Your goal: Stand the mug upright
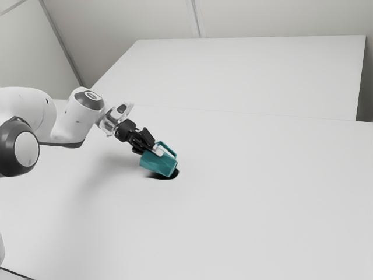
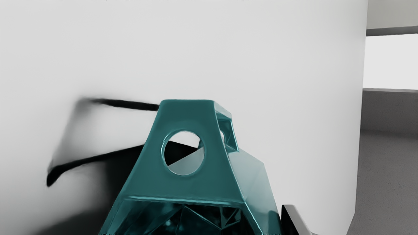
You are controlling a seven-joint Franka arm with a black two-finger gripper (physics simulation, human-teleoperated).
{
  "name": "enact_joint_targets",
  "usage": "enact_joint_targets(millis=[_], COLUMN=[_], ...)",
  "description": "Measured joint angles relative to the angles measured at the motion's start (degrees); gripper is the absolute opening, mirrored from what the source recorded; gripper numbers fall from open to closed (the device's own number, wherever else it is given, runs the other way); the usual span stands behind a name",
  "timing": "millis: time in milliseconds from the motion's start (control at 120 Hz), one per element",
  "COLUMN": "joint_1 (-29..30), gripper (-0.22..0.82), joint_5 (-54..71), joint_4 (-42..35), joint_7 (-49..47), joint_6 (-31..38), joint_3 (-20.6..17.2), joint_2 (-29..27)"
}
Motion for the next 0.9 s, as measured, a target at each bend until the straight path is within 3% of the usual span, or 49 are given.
enact_joint_targets(millis=[433,658,900], joint_1=[-0.1,-0.8,-3.8], gripper=[-0.16,-0.17,-0.17], joint_5=[0.1,1.0,10.5], joint_4=[0.5,0.2,0.2], joint_7=[0.8,0.7,-0.5], joint_6=[0.3,0.5,1.4], joint_3=[-1.5,-2.0,-2.0], joint_2=[-1.3,-5.0,-9.4])
